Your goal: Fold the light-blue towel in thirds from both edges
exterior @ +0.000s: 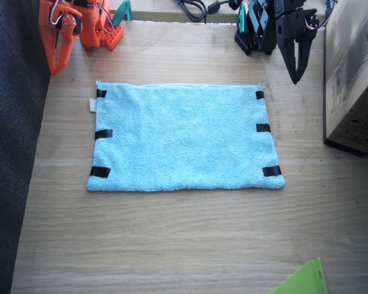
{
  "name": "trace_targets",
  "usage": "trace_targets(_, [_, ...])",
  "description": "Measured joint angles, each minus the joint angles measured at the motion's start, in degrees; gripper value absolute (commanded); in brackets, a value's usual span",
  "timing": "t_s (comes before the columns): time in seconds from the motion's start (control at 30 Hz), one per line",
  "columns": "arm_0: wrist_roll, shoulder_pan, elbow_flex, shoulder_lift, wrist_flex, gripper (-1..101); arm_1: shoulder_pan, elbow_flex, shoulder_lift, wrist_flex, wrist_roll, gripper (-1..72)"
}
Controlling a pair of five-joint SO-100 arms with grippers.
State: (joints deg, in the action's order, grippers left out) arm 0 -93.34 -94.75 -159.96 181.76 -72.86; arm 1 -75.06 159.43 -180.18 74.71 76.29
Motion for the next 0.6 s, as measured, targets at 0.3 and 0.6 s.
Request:
trace_targets(0.3, [-0.35, 0.00, 0.00, 0.00, 0.00, 0, -0.97, 0.00, 0.00, 0.00, -0.97, 0.0])
trace_targets(0.6, [-2.11, 0.18, 0.70, -6.68, 1.05, 0, -0.79, 0.00, 0.00, 0.00, -2.99, -0.1])
